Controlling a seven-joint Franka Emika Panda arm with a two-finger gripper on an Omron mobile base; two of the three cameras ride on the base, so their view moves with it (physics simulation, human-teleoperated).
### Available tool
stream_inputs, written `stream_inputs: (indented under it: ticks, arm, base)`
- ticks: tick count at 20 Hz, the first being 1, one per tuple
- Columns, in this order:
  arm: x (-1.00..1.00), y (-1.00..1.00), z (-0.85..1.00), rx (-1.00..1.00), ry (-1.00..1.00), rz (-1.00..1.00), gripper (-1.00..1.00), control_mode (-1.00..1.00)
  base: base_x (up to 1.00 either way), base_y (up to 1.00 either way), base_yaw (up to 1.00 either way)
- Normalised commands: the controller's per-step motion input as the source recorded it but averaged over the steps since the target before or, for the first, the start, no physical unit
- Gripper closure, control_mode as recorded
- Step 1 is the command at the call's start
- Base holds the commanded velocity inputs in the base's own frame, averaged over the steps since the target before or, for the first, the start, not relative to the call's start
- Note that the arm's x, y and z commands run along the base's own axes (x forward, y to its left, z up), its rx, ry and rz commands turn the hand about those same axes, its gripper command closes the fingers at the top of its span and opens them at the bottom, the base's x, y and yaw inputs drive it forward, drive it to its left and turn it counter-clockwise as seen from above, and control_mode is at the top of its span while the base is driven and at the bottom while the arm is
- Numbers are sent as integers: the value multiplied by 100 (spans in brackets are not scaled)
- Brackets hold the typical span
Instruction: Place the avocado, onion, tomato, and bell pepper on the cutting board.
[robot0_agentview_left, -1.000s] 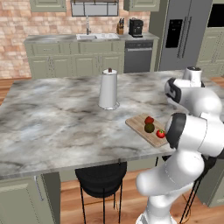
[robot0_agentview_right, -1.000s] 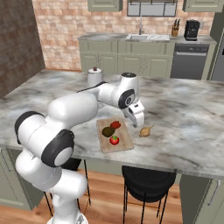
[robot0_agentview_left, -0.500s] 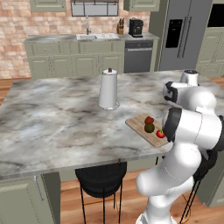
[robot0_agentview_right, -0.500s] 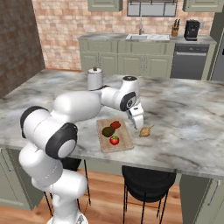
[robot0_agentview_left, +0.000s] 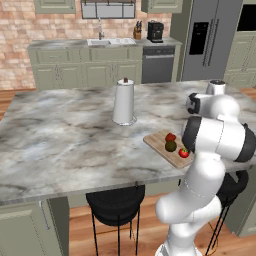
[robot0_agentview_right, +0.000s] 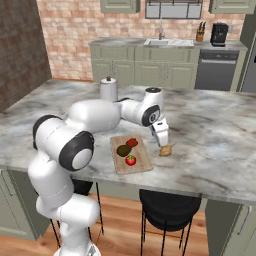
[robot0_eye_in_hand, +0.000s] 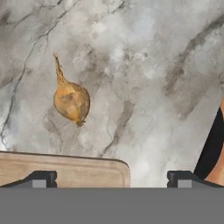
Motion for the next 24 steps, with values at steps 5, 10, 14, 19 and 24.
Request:
stream_inputs:
  ticks: [5,10,14,19,24]
  arm:
    - [21,-20,-6,0,8,0,-100,-100]
    - [24,-12,-17,0,4,0,-100,-100]
    - [19,-2,-24,0,0,0,-100,-100]
    - [7,-4,-31,0,0,0,-100,-100]
    - [12,-7,-28,0,0,0,-100,-100]
  base:
    - [0,0,0]
    - [0,0,0]
    - [0,0,0]
    - [0,0,0]
    - [0,0,0]
